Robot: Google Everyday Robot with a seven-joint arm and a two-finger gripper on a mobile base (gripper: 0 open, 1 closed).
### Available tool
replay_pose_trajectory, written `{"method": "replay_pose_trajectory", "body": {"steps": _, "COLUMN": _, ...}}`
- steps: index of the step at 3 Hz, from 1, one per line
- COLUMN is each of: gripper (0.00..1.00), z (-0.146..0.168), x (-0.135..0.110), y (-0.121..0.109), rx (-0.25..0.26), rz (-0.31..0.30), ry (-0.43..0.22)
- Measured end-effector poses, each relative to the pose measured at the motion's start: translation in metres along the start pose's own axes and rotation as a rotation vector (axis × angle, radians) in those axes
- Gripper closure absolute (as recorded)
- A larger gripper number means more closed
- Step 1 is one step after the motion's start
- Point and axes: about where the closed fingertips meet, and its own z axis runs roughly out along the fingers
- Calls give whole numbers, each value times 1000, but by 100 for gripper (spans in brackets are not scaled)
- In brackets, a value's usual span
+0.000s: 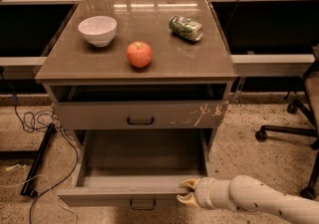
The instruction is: Open middle drawer
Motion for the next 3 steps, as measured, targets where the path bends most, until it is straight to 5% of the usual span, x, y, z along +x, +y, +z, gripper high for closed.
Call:
{"method": "replay_pose_trajectory", "body": {"steps": 1, "gripper": 22, "z": 0, "x": 0, "y": 0, "rx": 0, "rz": 0, "ry": 0}}
{"method": "replay_pose_trajectory", "body": {"steps": 2, "gripper": 4, "z": 0, "x": 0, "y": 0, "rx": 0, "rz": 0, "ry": 0}}
{"method": "replay_pose_trajectory", "body": {"steps": 3, "gripper": 0, "z": 0, "x": 0, "y": 0, "rx": 0, "rz": 0, "ry": 0}}
